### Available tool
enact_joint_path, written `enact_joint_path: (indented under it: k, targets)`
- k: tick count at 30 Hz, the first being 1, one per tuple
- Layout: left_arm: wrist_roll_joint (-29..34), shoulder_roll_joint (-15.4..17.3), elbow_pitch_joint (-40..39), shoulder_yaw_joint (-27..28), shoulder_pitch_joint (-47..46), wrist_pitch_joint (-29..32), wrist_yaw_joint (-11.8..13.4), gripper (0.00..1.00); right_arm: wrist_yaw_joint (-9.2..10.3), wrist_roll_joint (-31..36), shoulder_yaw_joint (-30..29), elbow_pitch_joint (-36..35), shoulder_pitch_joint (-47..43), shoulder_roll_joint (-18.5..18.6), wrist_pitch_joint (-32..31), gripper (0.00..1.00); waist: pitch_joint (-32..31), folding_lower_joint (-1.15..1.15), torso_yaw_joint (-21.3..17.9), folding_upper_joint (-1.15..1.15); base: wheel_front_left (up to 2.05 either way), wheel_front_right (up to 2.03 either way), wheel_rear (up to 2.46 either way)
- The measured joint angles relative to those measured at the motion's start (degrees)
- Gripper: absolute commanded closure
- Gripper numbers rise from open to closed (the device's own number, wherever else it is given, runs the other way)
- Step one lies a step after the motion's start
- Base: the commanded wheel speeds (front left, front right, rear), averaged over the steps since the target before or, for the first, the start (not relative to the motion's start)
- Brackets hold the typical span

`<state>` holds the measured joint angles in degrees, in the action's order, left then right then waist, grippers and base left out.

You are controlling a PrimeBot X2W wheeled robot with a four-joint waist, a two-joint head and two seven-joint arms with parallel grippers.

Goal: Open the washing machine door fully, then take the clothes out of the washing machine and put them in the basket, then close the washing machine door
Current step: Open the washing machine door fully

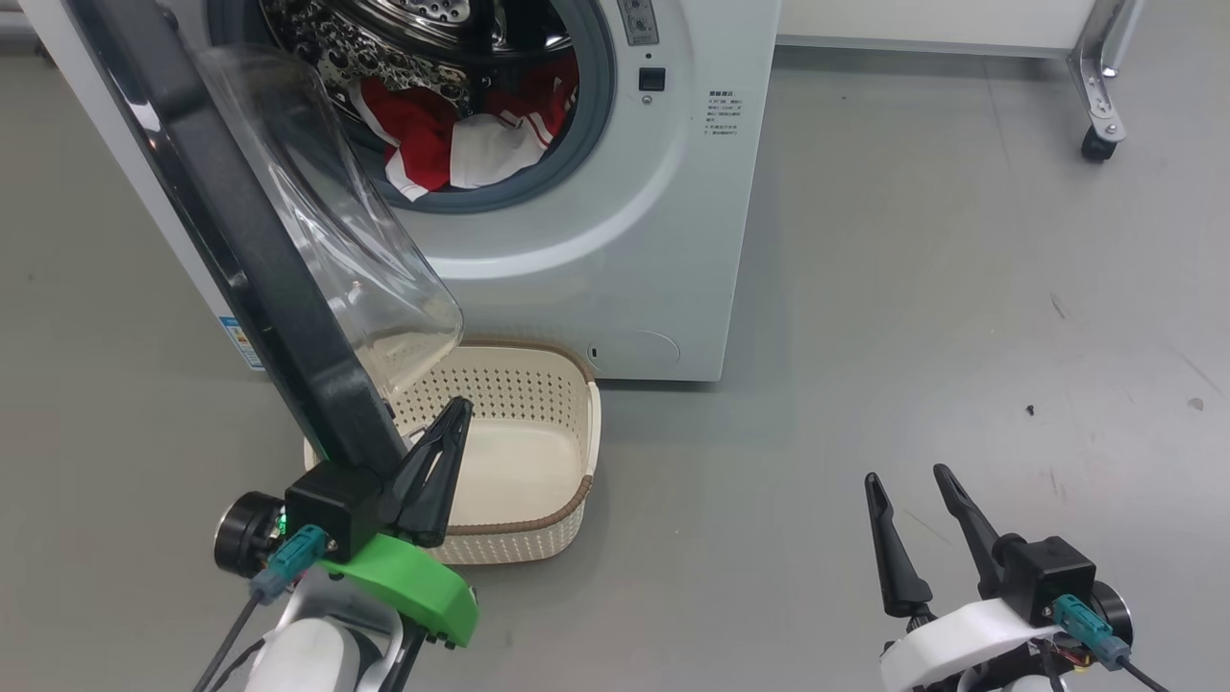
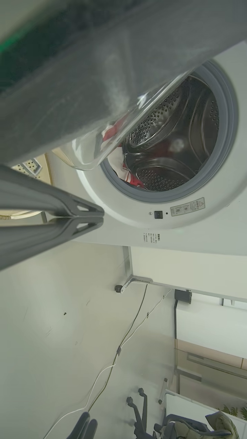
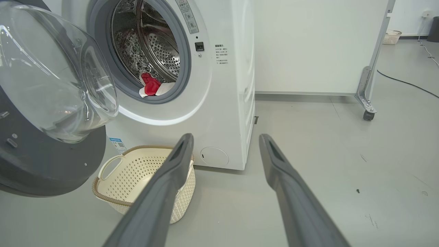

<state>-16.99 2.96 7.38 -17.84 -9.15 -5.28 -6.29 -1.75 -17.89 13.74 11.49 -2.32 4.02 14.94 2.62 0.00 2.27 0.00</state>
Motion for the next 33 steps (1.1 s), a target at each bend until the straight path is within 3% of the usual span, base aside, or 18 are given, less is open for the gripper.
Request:
enact_joint_path:
  k: [33]
  targets:
    - [-1.7, -0.5, 7.6, 3.0, -1.4, -1.9, 1.0, 1.00, -0.65, 0.9, -1.3, 0.7, 0.7, -0.5, 0.0, 0.00, 1.9, 0.00, -0.7, 0.00, 0.00, 0.00, 0.00]
